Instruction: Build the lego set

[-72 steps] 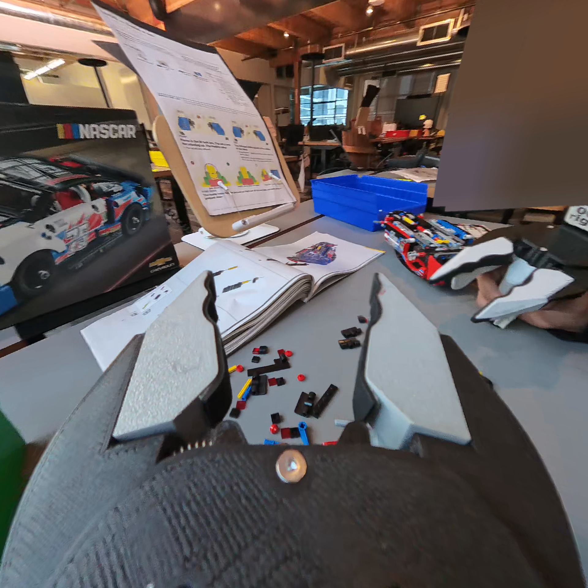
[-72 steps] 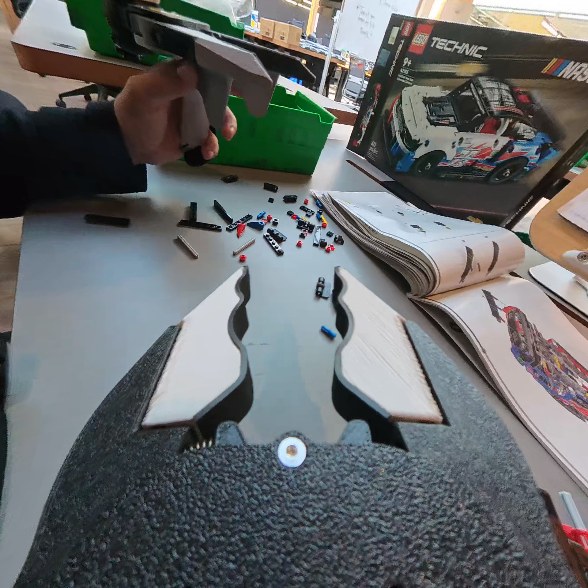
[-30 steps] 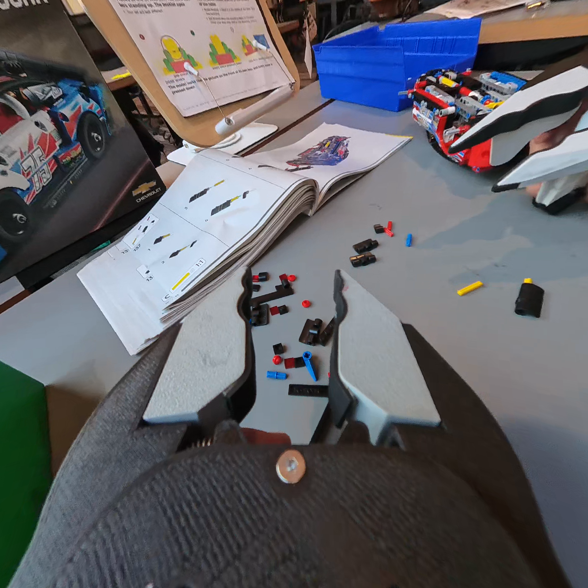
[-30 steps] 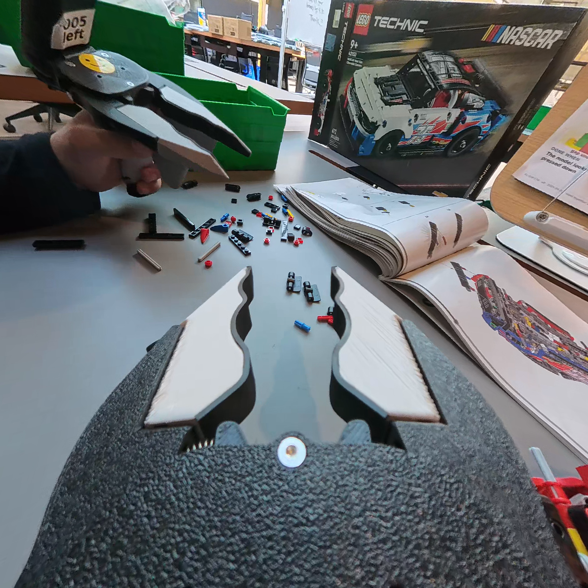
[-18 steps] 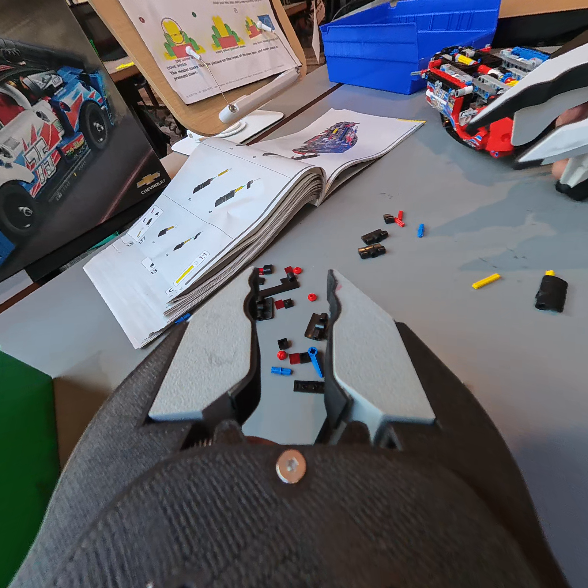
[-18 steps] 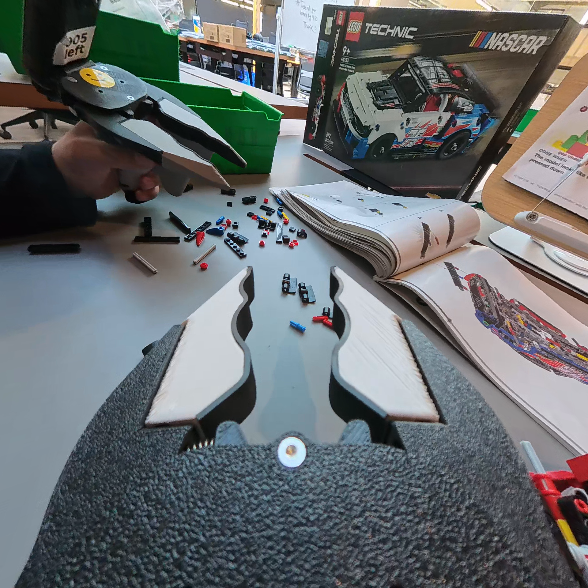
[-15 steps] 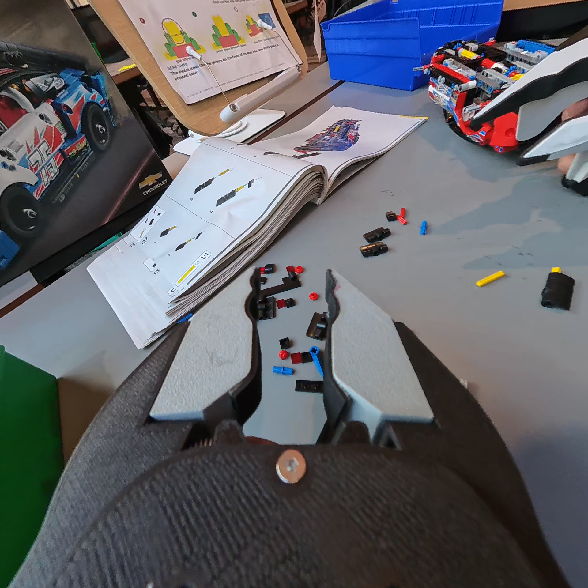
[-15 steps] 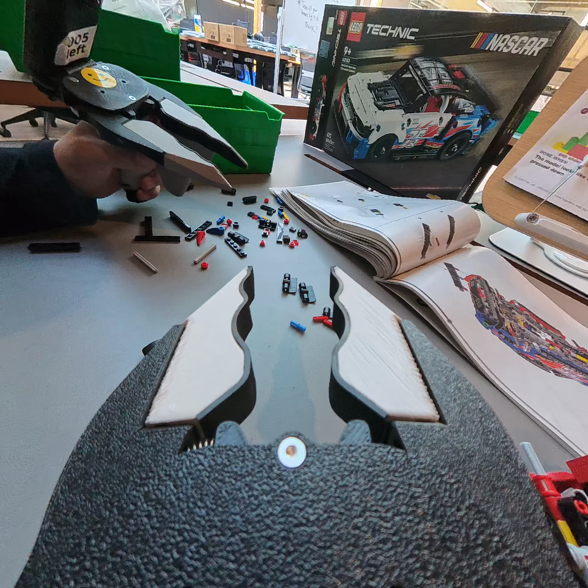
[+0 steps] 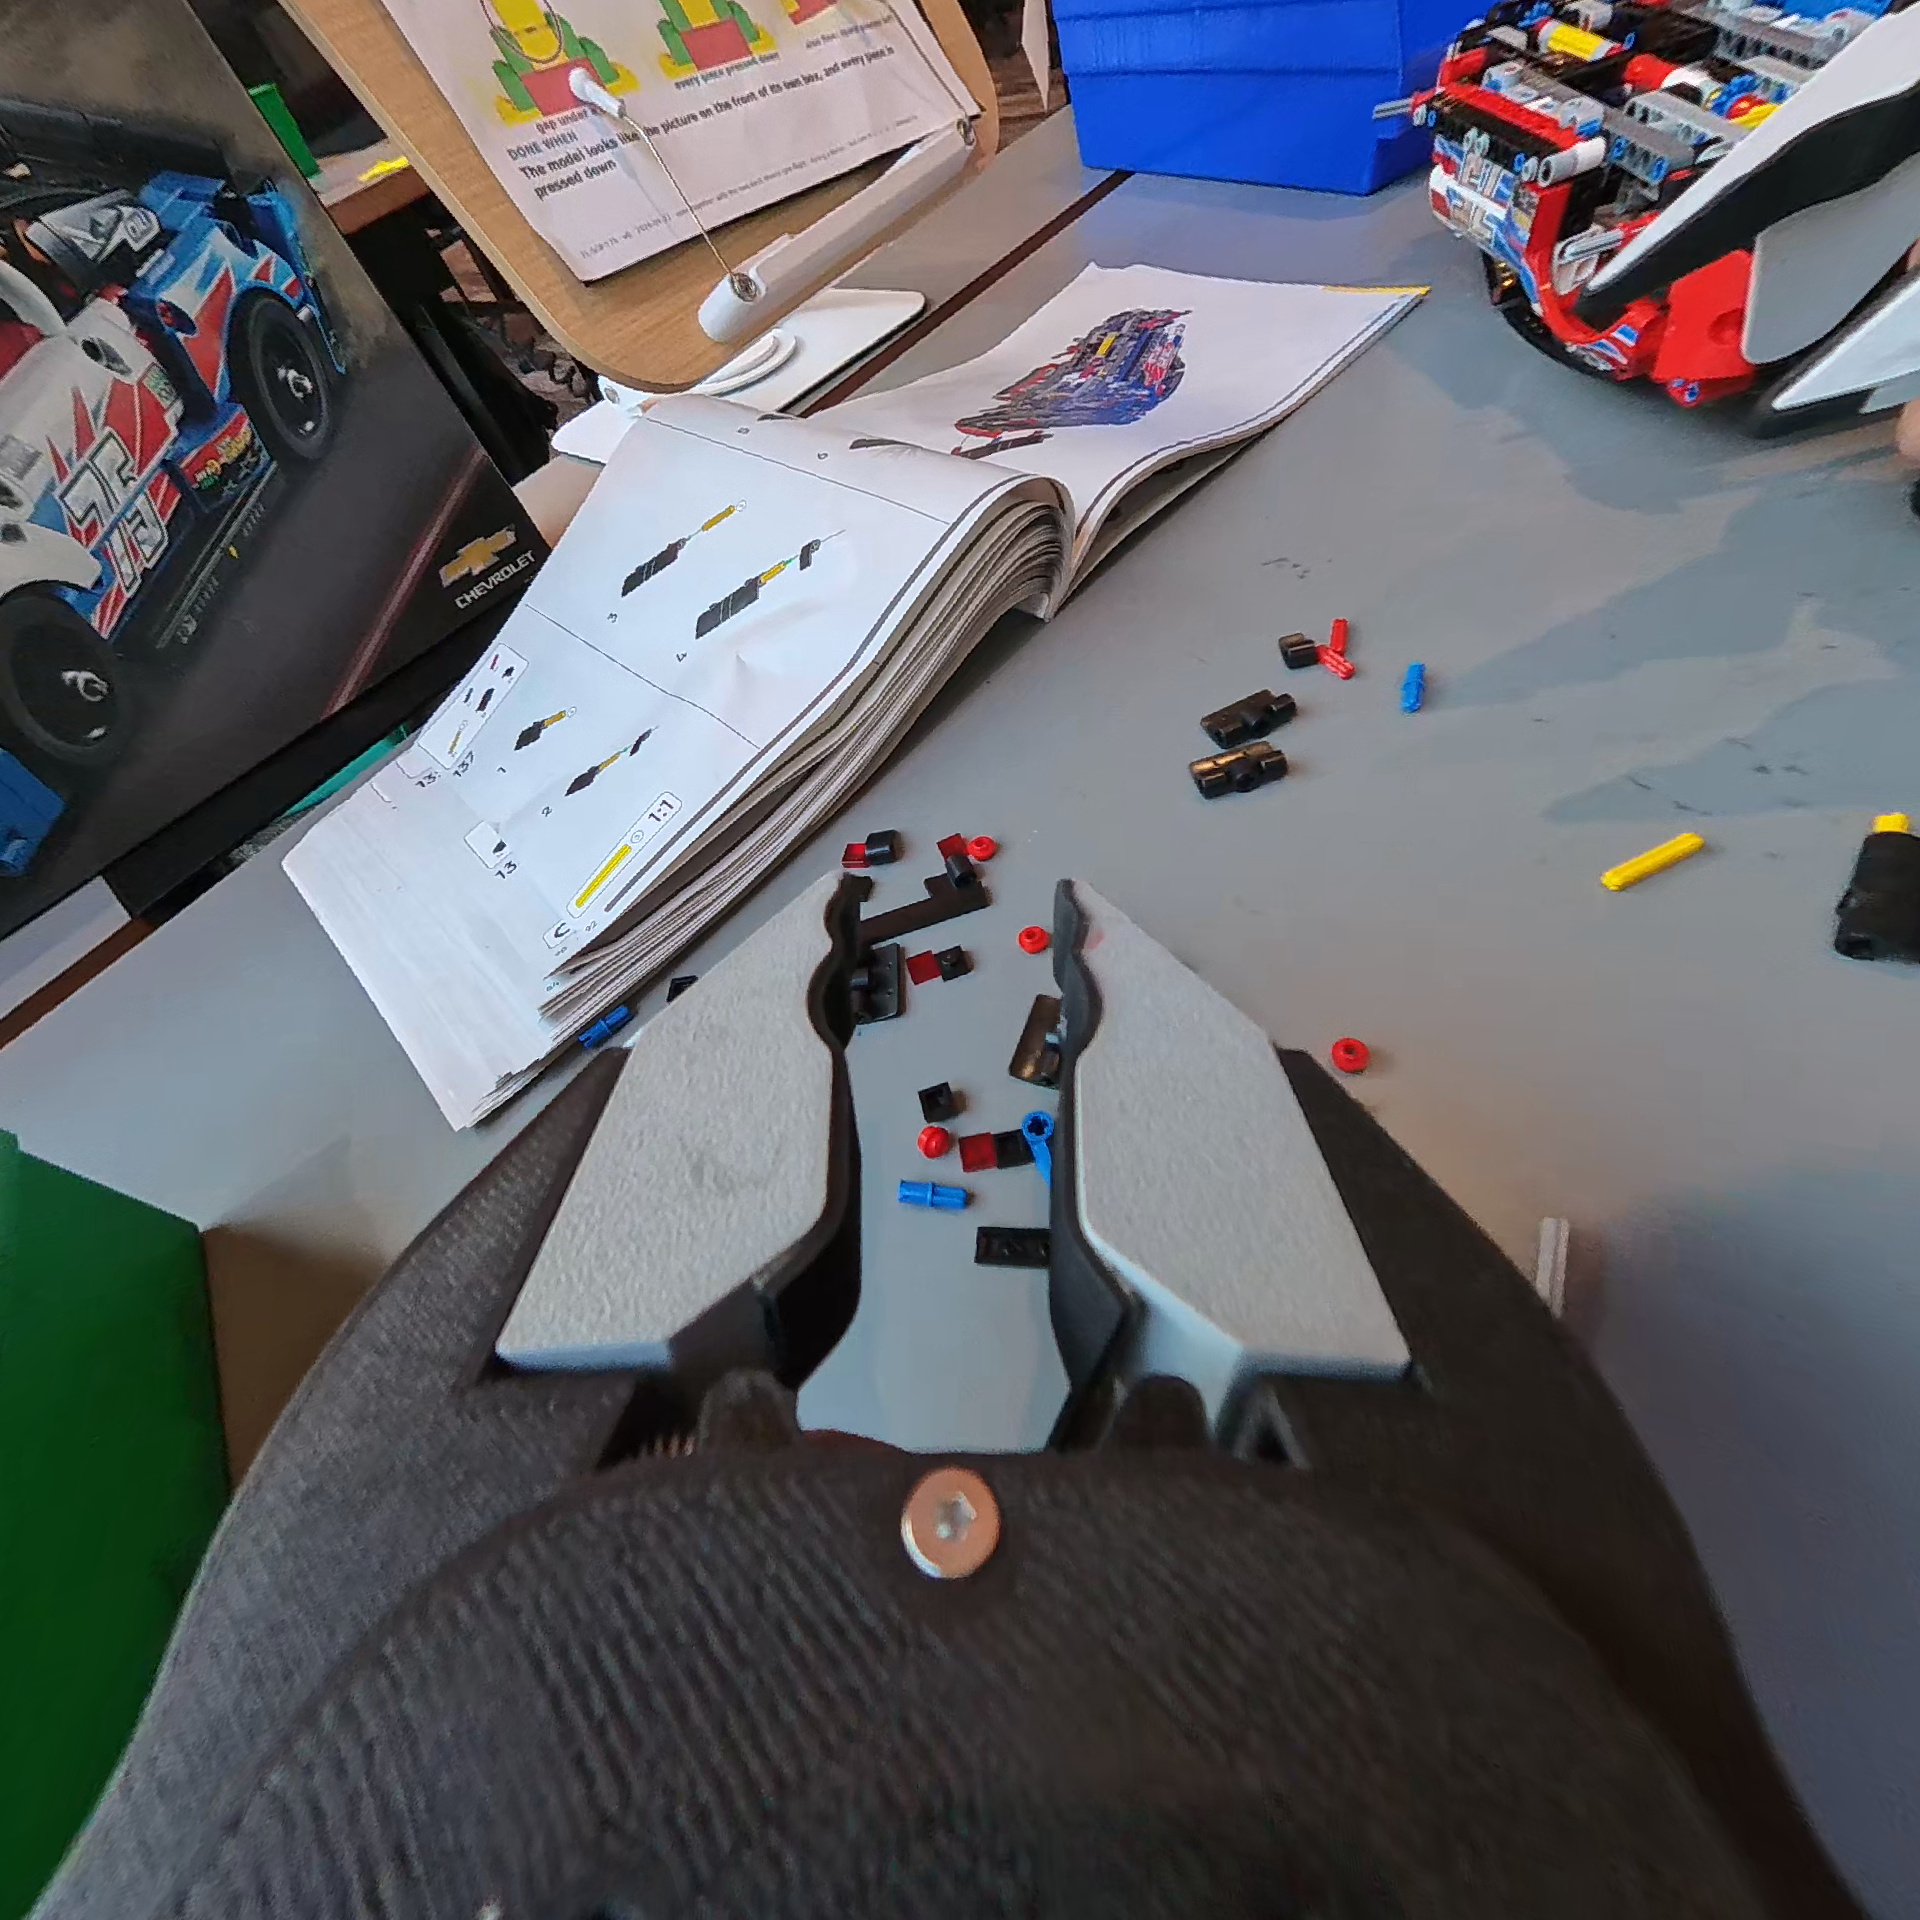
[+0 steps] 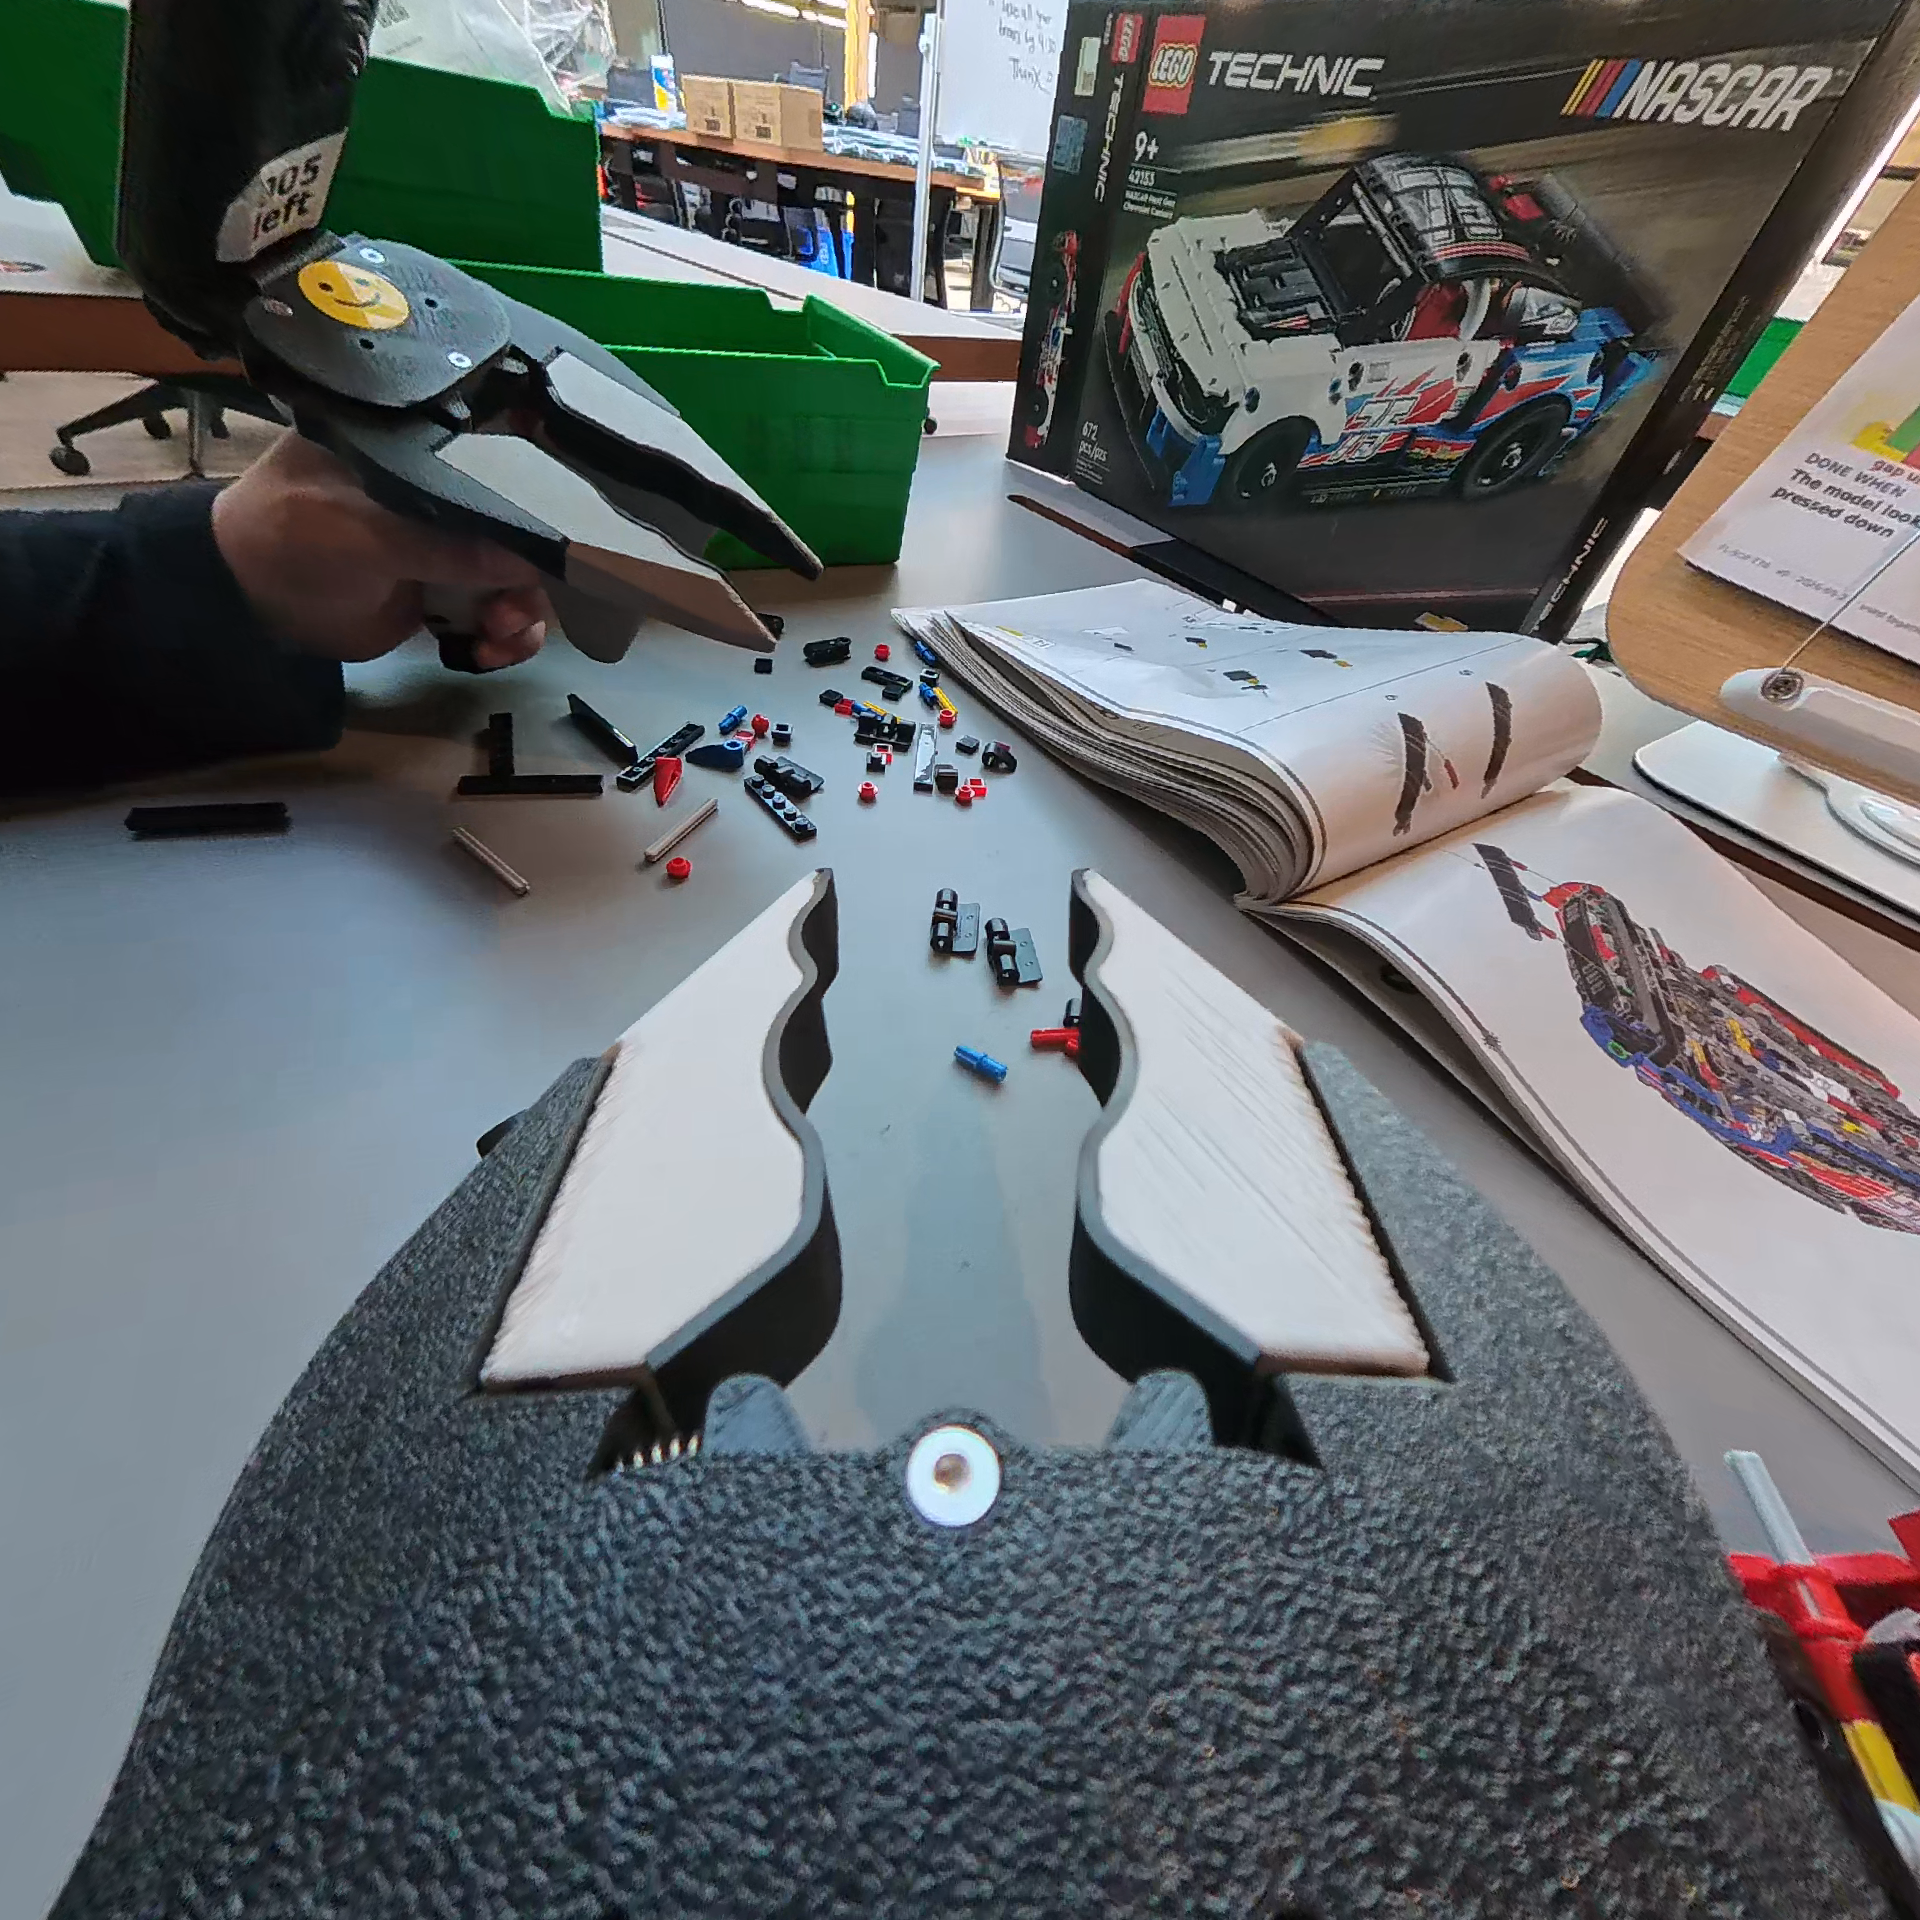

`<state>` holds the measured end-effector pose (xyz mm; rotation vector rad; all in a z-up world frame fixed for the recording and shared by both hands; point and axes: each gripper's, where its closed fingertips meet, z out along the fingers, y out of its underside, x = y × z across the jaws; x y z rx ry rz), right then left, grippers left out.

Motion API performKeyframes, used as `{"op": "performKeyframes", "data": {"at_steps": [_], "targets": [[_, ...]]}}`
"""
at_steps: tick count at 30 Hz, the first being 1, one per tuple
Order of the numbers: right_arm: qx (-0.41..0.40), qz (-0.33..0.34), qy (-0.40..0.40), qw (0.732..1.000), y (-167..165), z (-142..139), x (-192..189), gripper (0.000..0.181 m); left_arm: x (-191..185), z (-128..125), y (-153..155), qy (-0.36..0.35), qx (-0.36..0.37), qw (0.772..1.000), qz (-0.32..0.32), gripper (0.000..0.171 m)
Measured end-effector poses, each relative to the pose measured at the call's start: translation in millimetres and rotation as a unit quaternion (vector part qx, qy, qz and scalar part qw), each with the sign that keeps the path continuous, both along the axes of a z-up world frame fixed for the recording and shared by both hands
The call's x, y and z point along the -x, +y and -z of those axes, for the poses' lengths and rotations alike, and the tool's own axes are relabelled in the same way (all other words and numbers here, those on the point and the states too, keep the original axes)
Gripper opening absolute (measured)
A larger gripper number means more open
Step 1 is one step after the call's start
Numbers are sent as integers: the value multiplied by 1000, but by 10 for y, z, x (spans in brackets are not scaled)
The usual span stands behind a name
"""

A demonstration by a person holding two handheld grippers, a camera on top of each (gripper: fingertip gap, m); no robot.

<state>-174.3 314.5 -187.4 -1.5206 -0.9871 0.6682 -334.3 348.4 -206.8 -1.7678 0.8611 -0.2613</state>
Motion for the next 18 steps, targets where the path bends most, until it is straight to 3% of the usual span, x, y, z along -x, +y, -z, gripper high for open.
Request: {"op": "performKeyframes", "data": {"at_steps": [18], "targets": [[0, -4, 5, 1000, -10, -19, -3, 41, 13, 43, 30, 7, 2, 1000, -6, 30]]}}
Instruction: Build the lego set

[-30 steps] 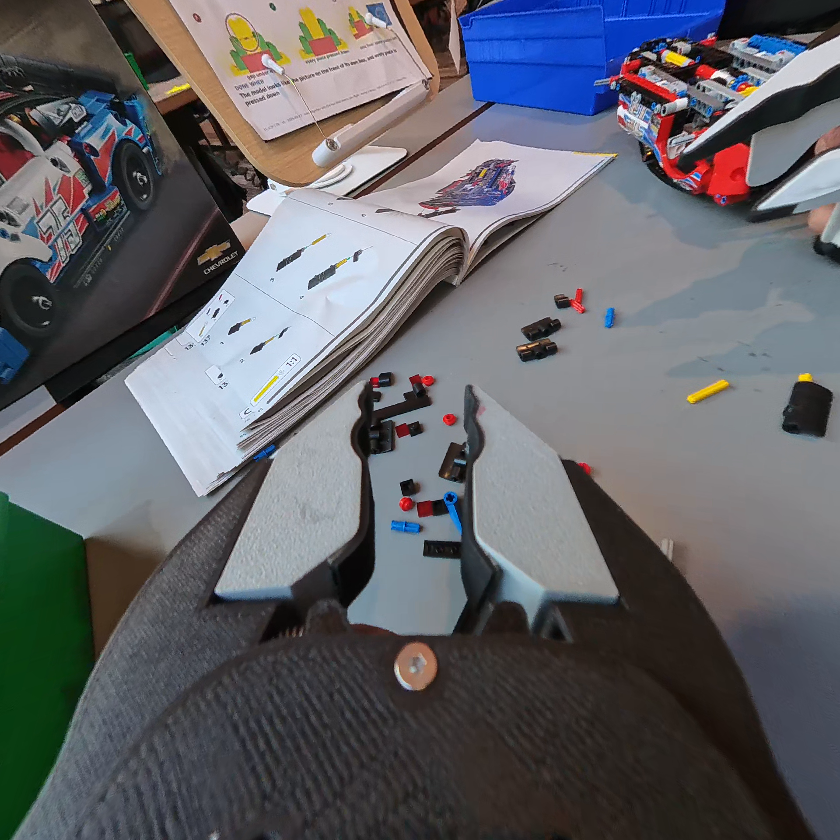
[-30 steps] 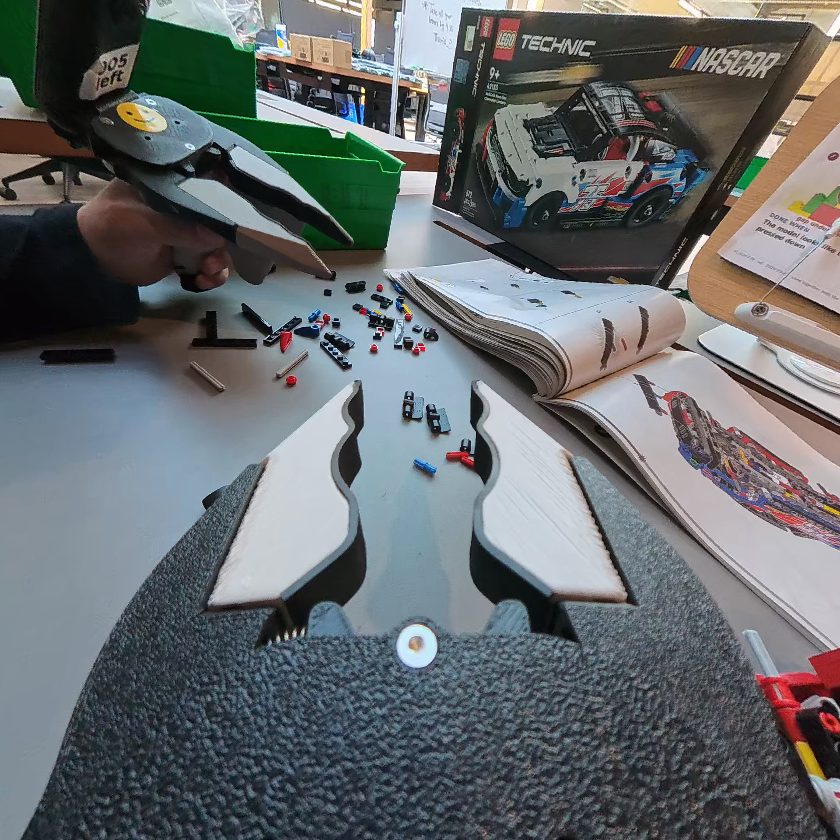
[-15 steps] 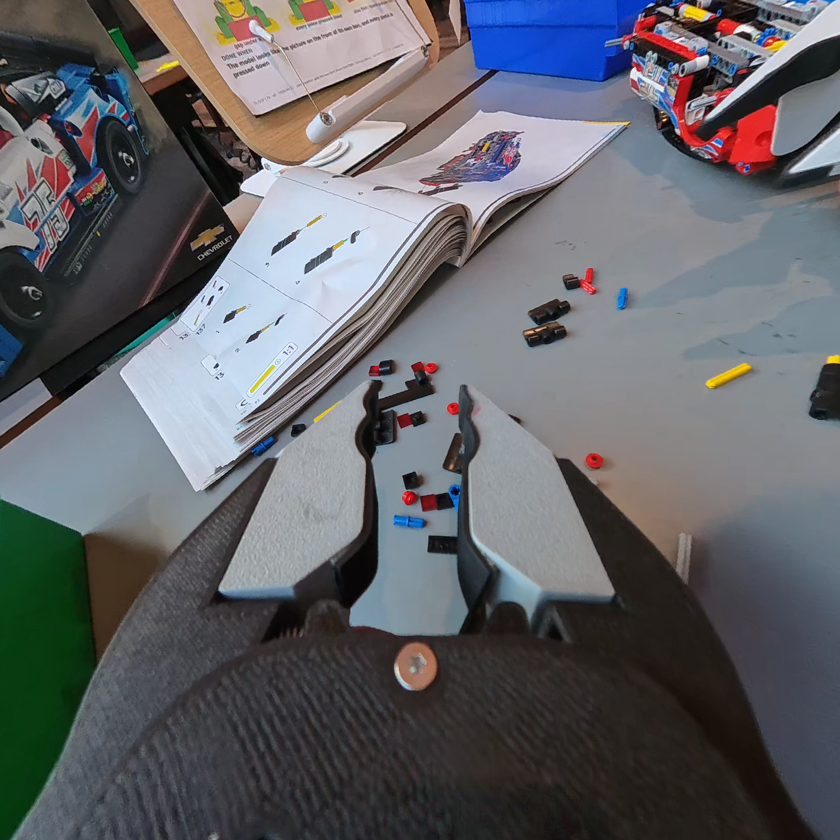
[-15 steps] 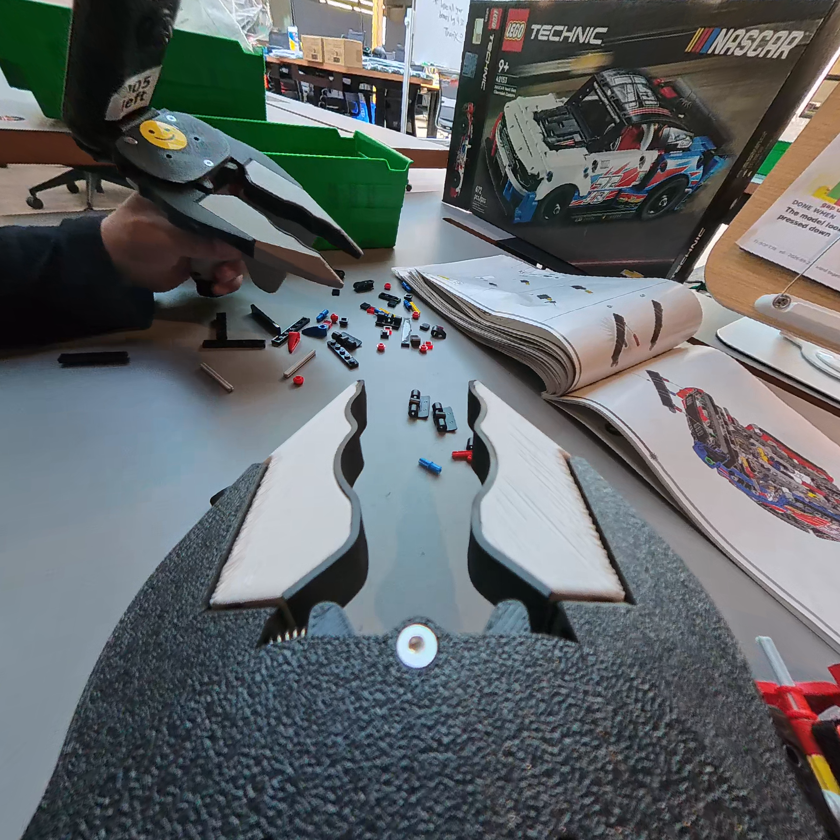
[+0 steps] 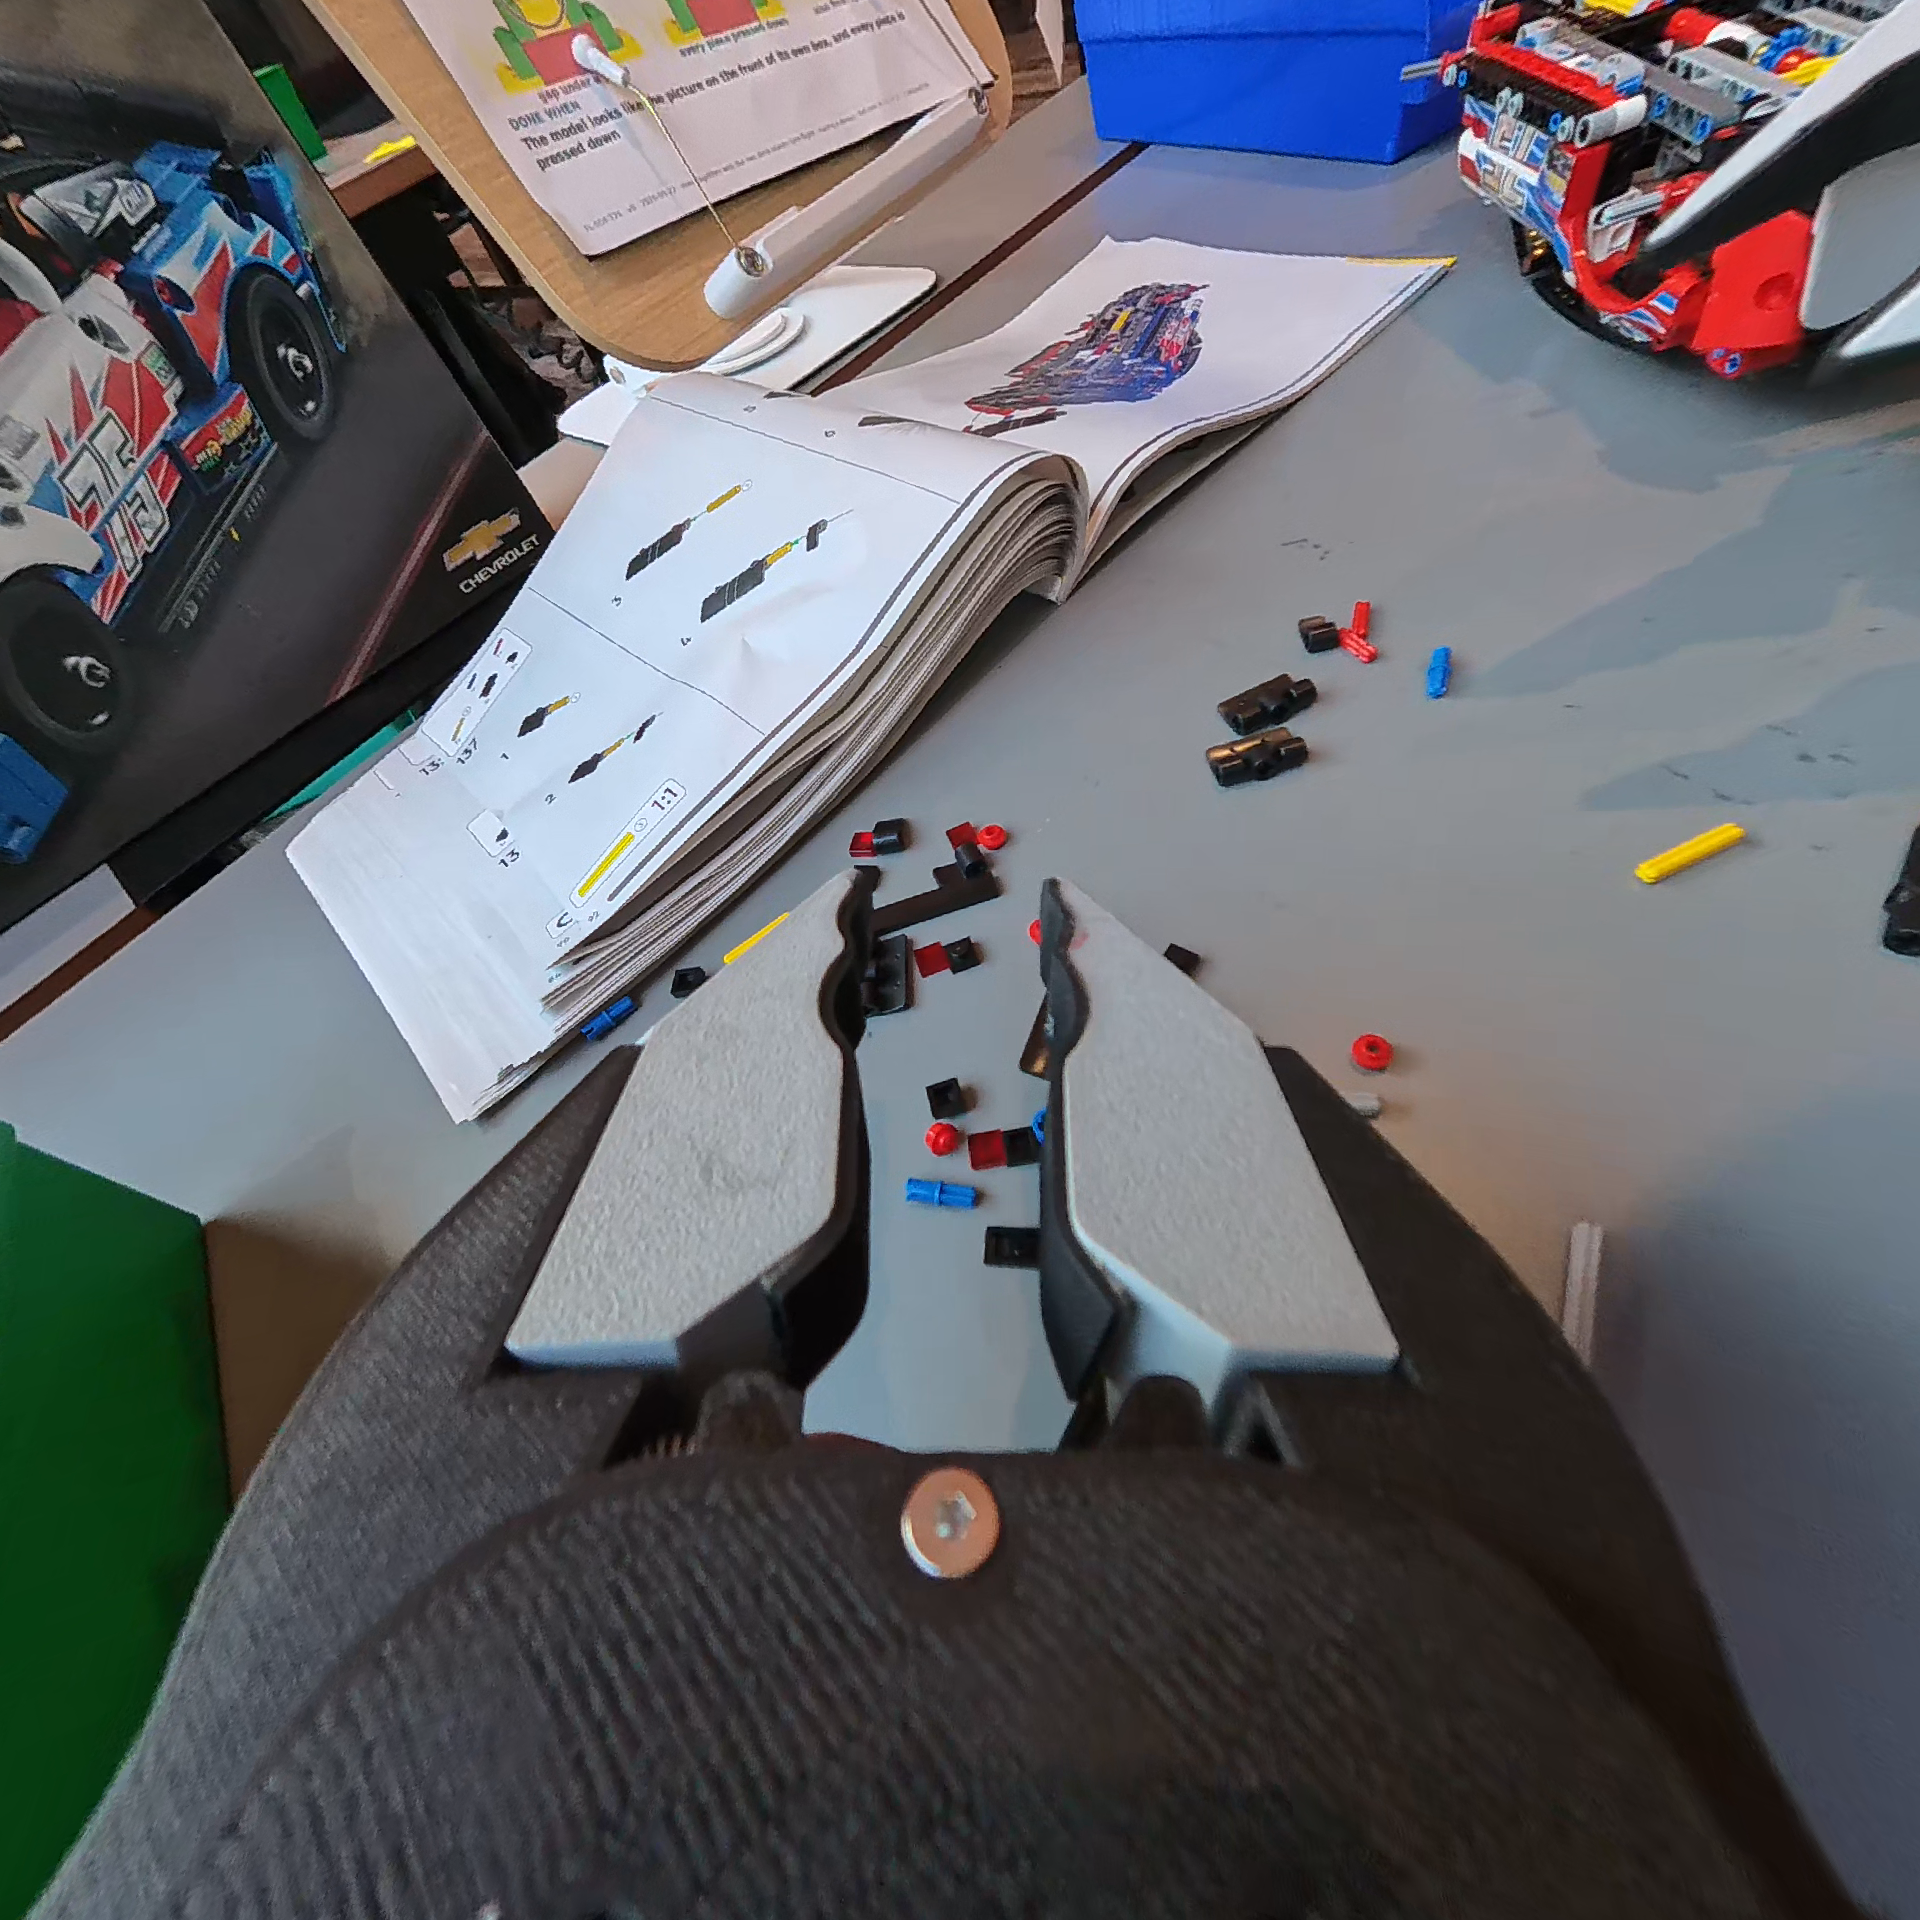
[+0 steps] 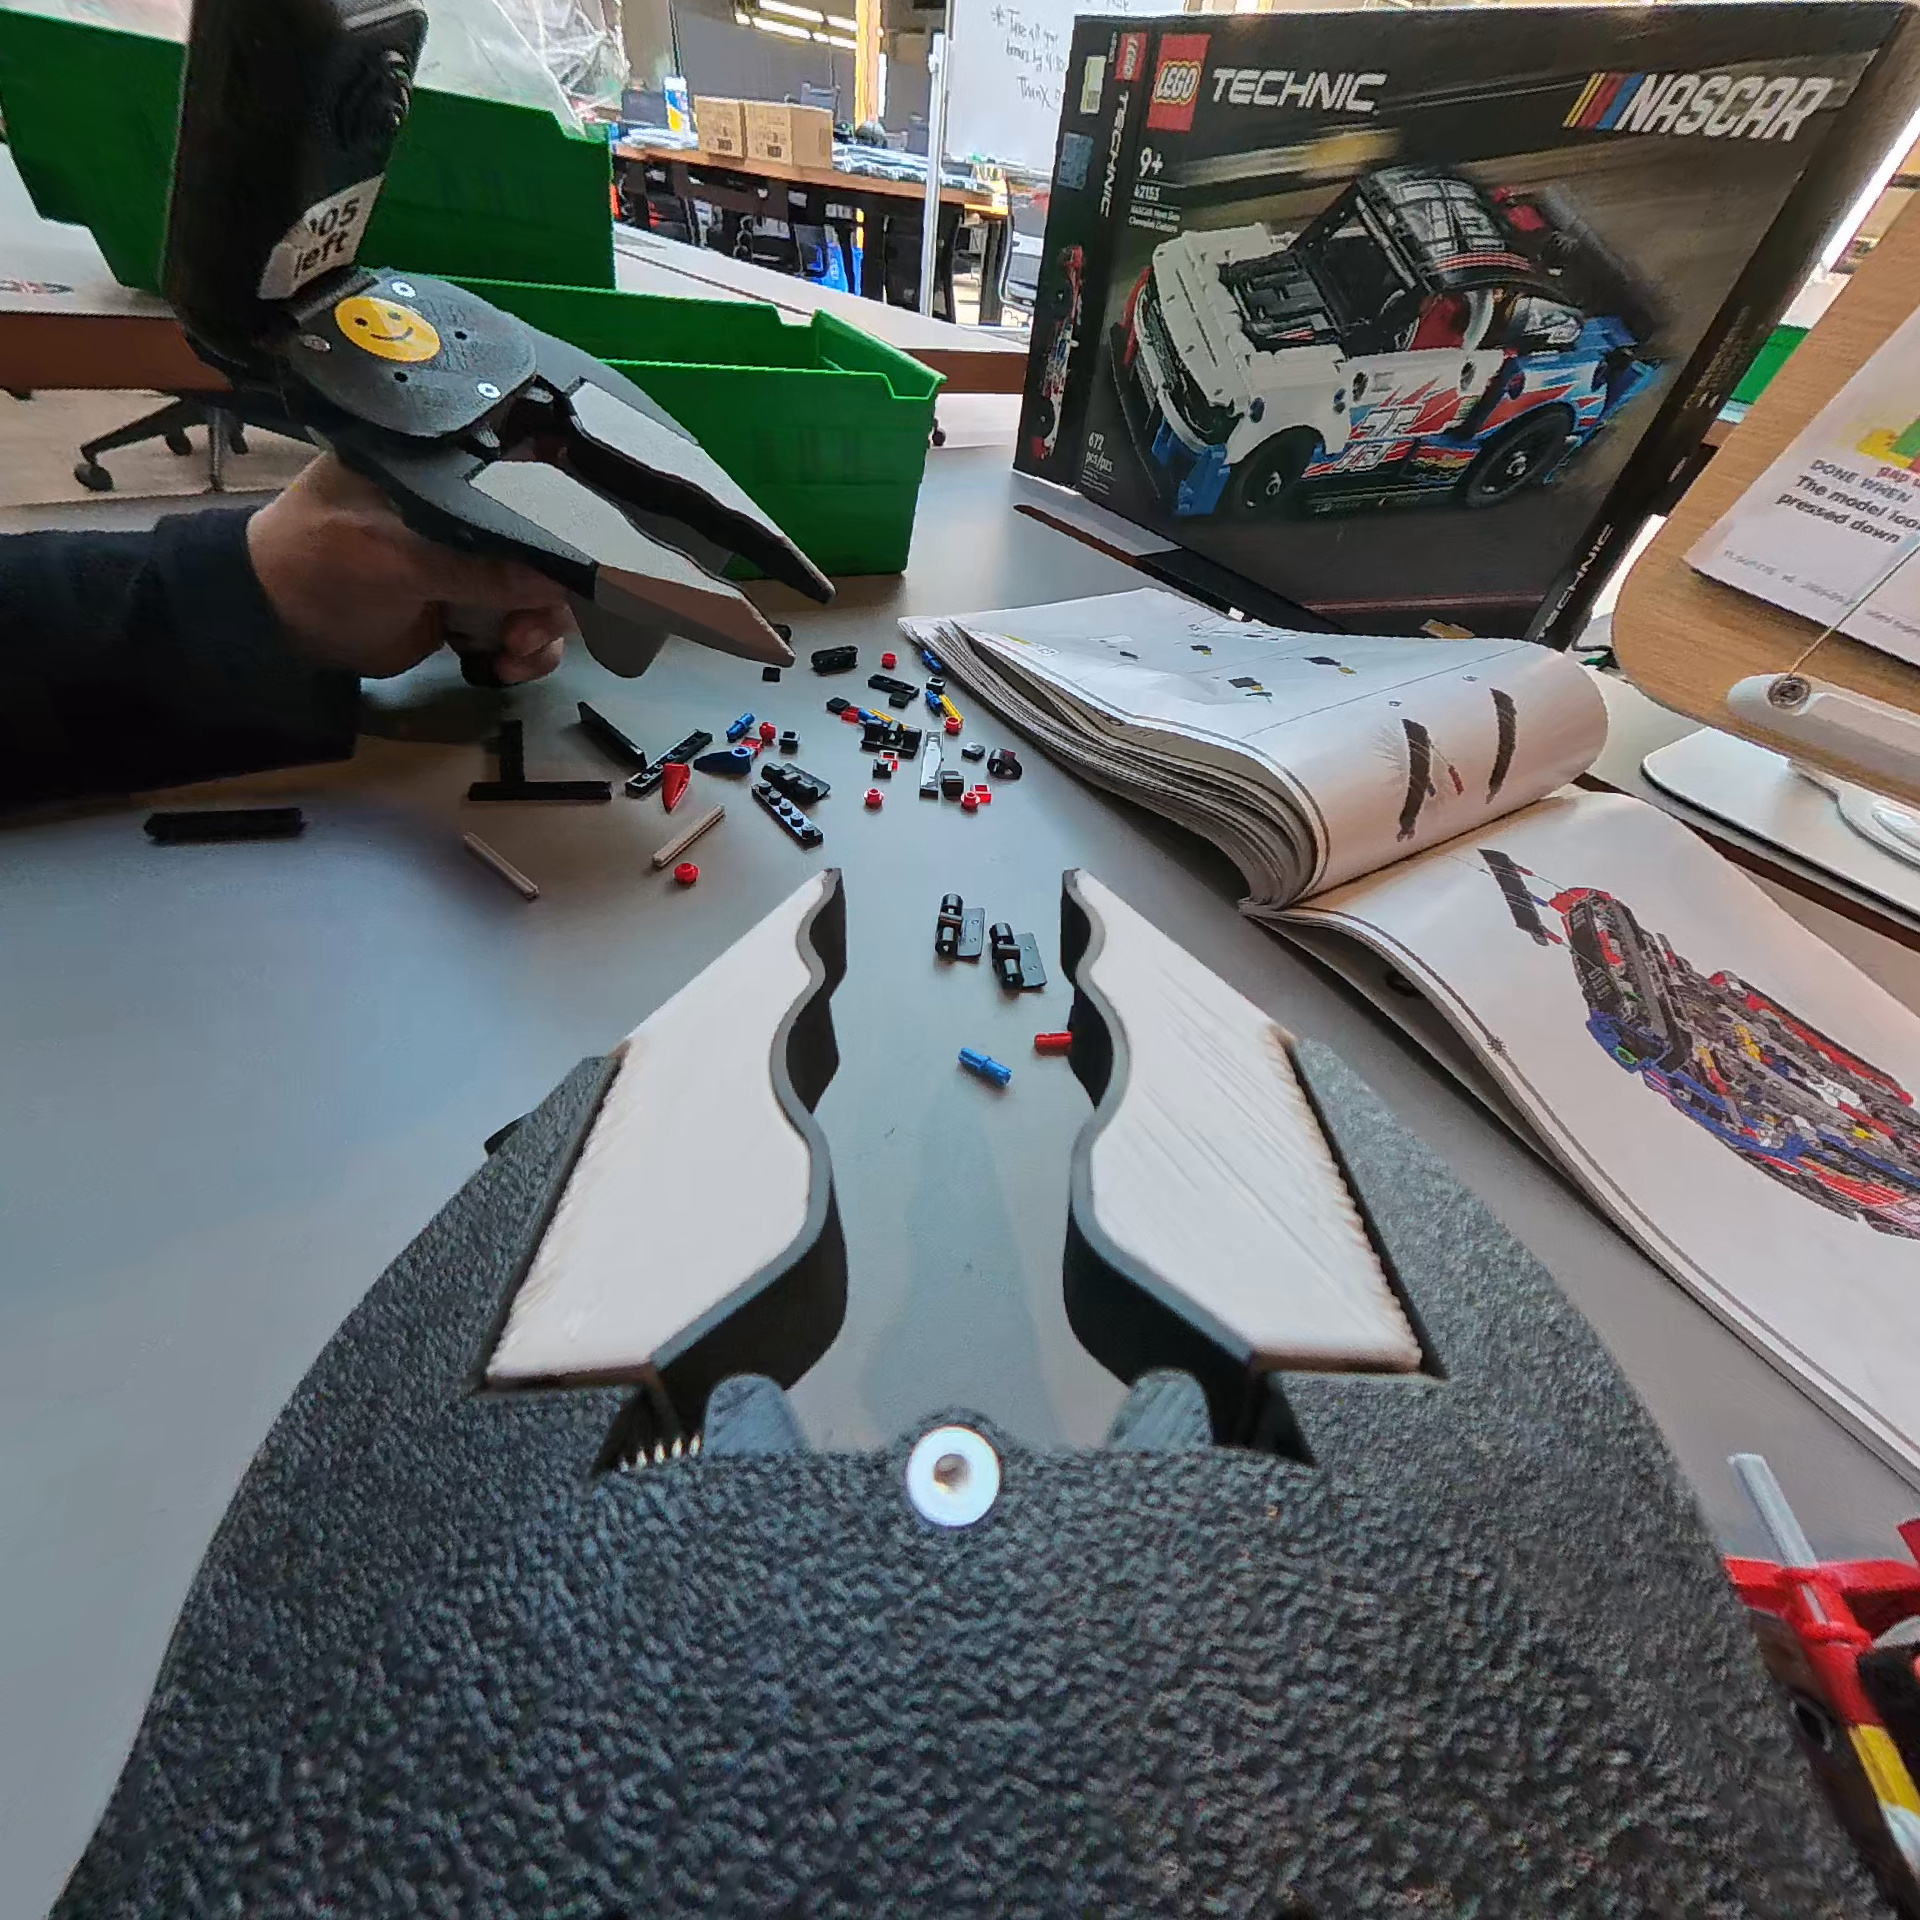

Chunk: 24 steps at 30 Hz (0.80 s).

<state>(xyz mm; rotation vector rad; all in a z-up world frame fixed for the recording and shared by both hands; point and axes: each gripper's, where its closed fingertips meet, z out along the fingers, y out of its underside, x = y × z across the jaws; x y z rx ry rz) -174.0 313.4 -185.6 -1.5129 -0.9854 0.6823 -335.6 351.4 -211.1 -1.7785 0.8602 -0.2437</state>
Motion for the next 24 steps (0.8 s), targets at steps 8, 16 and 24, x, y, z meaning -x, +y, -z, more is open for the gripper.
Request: {"op": "performKeyframes", "data": {"at_steps": [8, 16, 24], "targets": [[0, 1, -24, 1000, 9, 59, 37, 41, -28, -12, -18, 12, -4, 1000, 2, 28], [4, 0, -39, 999, 25, 102, 67, 40, -42, -12, -30, 26, -7, 1000, 3, 27], [3, 0, -41, 999, 35, 106, 81, 40, -49, 38, -47, 34, 4, 999, 11, 26]]}}
